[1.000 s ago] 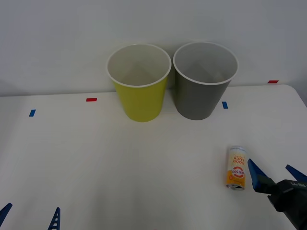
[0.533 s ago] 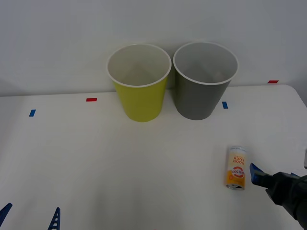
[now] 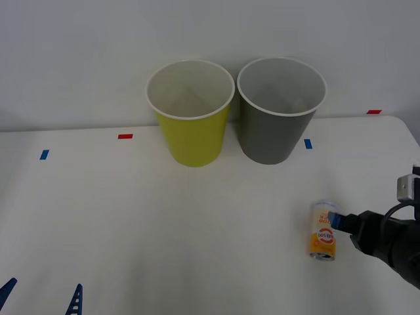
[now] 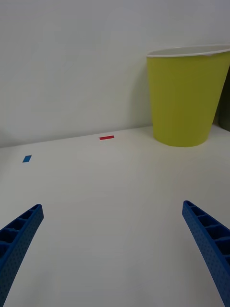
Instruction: Put cans in the gray bin and PET bottles in the light green bin.
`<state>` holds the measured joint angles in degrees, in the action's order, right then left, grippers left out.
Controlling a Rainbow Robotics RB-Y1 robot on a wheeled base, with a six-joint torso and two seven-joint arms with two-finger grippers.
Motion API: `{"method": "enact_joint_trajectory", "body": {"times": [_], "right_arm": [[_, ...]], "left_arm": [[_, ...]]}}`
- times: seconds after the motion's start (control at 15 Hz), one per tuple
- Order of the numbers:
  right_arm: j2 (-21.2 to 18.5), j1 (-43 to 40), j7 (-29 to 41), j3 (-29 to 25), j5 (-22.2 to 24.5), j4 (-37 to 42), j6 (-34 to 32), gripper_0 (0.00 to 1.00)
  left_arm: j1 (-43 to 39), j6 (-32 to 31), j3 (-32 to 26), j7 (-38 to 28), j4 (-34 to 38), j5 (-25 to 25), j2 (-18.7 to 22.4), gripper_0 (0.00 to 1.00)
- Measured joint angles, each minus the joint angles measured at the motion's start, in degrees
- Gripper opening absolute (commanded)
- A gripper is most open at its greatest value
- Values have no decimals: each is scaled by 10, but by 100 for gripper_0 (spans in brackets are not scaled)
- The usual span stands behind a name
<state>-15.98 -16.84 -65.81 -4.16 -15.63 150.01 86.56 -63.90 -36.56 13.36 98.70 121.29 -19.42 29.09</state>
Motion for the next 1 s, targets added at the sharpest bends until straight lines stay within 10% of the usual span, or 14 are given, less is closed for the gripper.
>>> {"method": "enact_joint_trajectory", "body": {"times": [1.0], "right_arm": [[-73, 125, -4, -23, -88, -140, 80, 100]], "left_arm": [[0, 0, 0, 0, 0, 0, 0, 100]]}}
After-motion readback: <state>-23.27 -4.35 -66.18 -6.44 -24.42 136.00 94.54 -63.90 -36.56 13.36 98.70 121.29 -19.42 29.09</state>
